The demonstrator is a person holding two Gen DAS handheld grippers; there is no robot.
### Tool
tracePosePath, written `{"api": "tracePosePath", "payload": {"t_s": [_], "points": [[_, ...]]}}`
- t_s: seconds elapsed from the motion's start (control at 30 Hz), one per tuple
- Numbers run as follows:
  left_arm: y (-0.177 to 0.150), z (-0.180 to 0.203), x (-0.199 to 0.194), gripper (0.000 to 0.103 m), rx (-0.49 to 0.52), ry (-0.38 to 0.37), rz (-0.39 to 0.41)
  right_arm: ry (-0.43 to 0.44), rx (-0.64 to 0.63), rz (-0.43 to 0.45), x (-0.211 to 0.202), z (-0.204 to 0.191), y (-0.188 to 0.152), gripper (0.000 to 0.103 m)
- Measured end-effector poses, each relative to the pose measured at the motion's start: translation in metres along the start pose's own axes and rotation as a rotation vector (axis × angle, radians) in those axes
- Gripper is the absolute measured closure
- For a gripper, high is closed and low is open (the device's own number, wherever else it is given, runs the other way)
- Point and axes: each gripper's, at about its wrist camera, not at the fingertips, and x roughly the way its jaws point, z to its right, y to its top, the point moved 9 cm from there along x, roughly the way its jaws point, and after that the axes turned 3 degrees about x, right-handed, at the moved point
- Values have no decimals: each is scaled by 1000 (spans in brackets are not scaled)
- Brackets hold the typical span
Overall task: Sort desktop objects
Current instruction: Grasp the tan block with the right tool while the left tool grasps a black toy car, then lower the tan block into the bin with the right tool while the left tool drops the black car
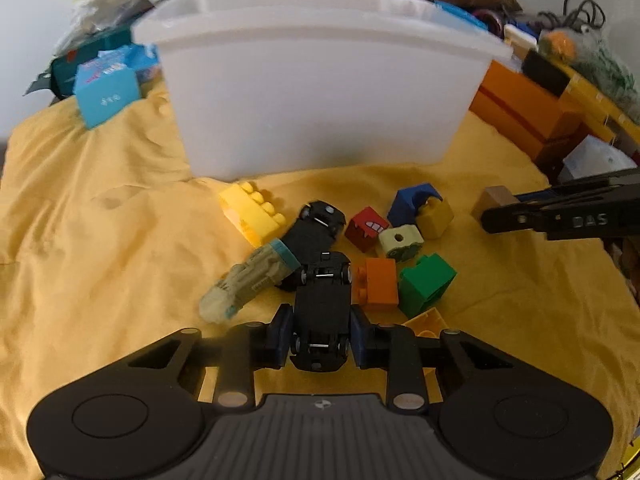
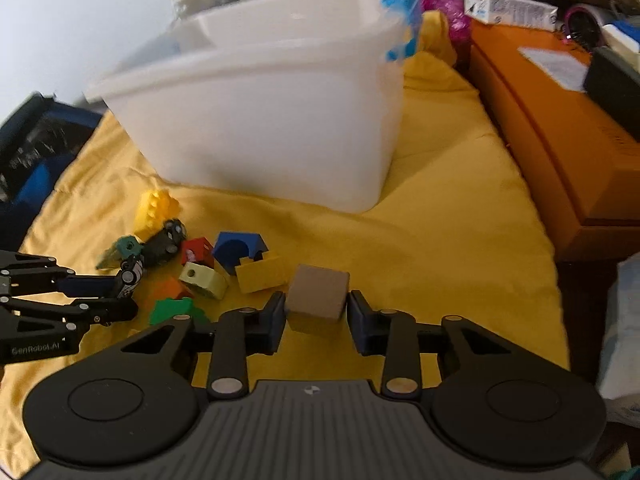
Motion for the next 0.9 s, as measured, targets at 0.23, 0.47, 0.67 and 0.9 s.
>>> {"api": "tracePosePath", "payload": {"t_s": [0.23, 0.47, 0.67, 0.9], "points": [[20, -9, -56, 70, -50, -28, 66, 68, 6, 102, -59, -5, 30, 70], [82, -24, -107, 70, -72, -28, 170, 116, -55, 207, -102, -23, 89, 71], [129, -35, -127, 70, -54, -3, 229, 133, -90, 249, -114, -33, 130, 71], [181, -49, -128, 70, -80, -7, 242, 126, -80, 249, -111, -30, 178, 71]]}}
